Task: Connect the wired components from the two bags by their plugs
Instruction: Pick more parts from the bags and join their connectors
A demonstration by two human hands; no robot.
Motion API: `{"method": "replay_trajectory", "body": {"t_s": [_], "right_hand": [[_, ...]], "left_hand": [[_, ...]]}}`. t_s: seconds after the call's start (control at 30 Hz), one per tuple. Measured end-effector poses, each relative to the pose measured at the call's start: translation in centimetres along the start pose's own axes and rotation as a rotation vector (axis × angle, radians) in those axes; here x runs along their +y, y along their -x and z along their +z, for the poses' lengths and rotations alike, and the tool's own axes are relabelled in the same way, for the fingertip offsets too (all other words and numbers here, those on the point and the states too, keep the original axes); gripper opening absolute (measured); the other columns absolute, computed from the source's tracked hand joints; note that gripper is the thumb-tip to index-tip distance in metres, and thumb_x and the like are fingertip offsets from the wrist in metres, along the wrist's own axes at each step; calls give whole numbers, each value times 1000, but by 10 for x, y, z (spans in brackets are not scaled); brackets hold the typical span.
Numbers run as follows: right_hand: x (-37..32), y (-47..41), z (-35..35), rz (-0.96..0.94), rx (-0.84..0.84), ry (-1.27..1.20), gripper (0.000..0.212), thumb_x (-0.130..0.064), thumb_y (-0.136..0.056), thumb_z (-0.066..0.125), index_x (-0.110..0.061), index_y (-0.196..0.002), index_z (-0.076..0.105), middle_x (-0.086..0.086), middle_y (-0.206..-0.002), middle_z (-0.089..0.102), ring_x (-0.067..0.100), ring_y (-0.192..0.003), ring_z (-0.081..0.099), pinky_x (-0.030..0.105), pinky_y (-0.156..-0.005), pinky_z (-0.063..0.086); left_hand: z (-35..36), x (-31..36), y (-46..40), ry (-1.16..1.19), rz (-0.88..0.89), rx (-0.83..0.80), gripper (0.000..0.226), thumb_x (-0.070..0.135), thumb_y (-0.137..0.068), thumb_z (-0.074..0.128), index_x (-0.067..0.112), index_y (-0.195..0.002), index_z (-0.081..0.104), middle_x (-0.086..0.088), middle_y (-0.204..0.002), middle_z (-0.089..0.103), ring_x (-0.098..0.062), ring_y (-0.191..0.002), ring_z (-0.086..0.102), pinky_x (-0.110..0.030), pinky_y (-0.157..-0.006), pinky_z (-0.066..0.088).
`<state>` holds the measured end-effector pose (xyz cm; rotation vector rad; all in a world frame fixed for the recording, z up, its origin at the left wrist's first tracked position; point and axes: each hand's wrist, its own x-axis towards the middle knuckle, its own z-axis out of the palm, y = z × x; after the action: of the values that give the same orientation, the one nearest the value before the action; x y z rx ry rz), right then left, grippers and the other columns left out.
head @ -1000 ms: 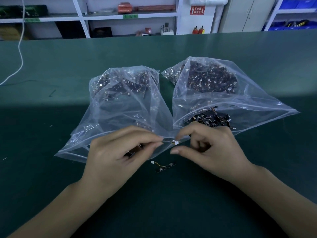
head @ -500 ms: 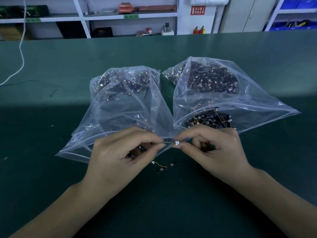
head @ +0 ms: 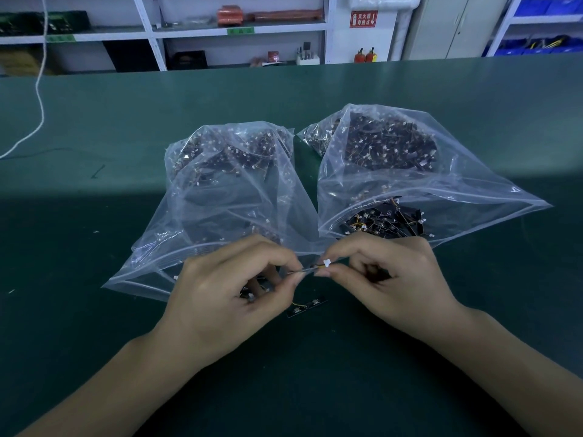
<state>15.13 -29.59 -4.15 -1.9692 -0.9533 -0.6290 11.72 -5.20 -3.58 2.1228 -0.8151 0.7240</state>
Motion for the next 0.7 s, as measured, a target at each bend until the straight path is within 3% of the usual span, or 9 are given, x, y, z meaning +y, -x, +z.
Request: {"method": "replay_trajectory", "body": {"t_s": [0.7], "right_hand": [[0, 1, -1, -6, -3, -15, 17, -28, -97, 75, -12, -94, 80, -4, -52, 39, 8, -49, 33, 10, -58, 30]], "left_hand": [[1, -1, 0, 6, 25, -2, 7, 19, -101, 76, 14, -96, 75, 11, -93, 69, -6, -76, 67, -16, -63, 52]]}}
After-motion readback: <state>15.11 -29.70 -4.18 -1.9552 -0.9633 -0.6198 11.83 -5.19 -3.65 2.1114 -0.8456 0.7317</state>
